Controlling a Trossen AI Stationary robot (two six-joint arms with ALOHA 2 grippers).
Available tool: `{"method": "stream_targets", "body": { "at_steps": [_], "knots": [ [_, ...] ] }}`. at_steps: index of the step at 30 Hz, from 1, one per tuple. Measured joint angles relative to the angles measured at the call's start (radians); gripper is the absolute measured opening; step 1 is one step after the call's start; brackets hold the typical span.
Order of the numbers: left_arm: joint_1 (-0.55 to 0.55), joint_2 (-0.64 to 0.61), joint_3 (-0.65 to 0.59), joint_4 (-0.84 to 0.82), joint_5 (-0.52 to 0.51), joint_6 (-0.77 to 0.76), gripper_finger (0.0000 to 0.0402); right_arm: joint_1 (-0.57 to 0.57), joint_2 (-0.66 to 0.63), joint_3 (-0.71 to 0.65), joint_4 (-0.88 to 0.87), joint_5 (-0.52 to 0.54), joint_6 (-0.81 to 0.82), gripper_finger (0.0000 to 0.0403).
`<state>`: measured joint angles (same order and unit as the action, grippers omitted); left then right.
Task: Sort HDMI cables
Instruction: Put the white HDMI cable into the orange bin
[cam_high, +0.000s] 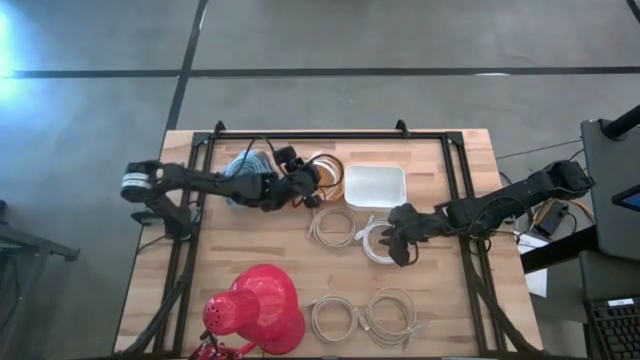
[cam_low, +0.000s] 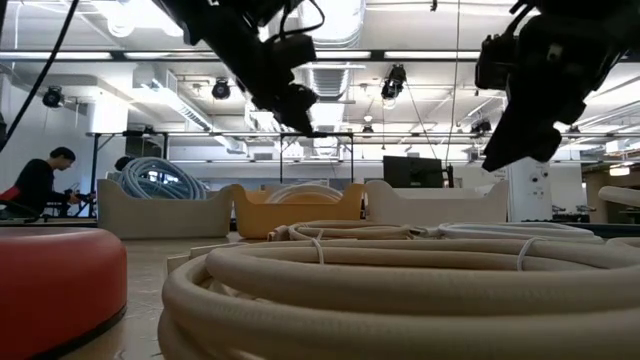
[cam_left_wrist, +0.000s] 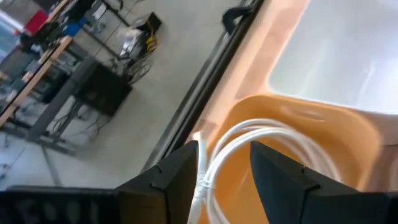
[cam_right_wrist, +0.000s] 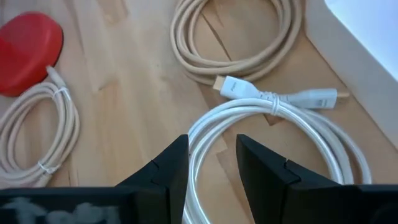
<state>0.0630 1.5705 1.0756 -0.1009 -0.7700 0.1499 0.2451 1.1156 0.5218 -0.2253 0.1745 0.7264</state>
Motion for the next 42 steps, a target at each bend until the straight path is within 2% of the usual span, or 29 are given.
{"method": "stream_targets", "body": {
  "at_steps": [5, 10, 16, 21, 28, 34, 42],
  "knots": [
    [-0.034, -0.021, 0.0, 0.001, 0.0, 0.03, 0.0177, 0.018, 0.091, -0.005, 0.029, 0.004, 0.041, 0.0127],
    [-0.052, -0.055, 0.0, -0.014, -0.001, 0.036, 0.0177, 0.024, 0.265, 0.039, 0.095, -0.098, 0.028, 0.0127],
    [-0.054, -0.074, 0.0, -0.021, -0.001, 0.036, 0.0177, 0.021, 0.452, 0.178, -0.044, -0.104, 0.025, 0.0127],
    [-0.054, -0.076, 0.0, -0.025, -0.001, 0.035, 0.0177, 0.021, 0.559, 0.293, -0.113, -0.097, 0.025, 0.0127],
    [-0.054, -0.076, 0.0, -0.041, 0.002, 0.034, 0.0177, 0.024, 0.617, 0.428, -0.22, -0.07, 0.004, 0.0122],
    [-0.057, -0.076, 0.0, -0.061, 0.003, 0.02, 0.0177, 0.023, 0.678, 0.475, -0.281, -0.067, 0.005, 0.0094],
    [-0.061, -0.076, 0.0, -0.103, 0.003, 0.007, 0.0177, 0.022, 0.715, 0.553, -0.349, -0.175, -0.085, 0.0045]
  ]
}}
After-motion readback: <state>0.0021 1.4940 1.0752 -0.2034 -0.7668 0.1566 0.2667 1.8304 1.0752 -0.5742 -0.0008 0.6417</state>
